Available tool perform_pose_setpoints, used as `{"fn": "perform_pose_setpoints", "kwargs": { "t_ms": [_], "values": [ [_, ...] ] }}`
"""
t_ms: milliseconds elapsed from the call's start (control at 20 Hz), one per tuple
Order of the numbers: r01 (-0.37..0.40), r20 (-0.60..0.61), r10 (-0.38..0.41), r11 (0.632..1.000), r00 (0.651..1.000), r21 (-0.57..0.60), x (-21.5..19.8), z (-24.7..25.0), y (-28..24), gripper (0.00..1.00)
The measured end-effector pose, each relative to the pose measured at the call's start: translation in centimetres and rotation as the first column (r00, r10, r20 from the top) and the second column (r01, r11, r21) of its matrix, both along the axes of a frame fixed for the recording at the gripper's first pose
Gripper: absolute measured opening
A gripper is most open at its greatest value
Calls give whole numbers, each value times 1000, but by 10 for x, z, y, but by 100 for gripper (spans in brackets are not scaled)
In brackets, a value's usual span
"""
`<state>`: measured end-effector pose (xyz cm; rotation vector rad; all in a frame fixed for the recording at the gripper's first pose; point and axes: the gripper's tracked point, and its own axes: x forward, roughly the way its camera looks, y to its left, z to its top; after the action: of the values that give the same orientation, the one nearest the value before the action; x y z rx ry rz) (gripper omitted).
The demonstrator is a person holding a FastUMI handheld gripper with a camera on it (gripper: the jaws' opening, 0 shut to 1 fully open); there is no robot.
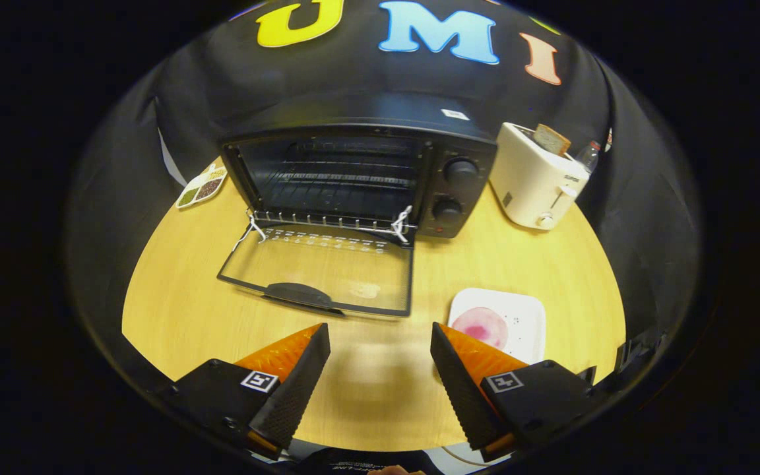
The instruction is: Open the toaster oven, put the food inside, and close the toaster oven door.
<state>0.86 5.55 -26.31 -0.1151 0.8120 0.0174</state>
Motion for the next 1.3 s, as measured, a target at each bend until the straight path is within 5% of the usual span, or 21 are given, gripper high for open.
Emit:
{"fn": "perform_pose_setpoints", "kwargs": {
  "t_ms": [800,1300],
  "values": [
    [96,-150,-82,991,985,93,16,-26,-200,97],
    [142,-367,-96,985,925,99,-1,-80,-219,97]
  ]
}}
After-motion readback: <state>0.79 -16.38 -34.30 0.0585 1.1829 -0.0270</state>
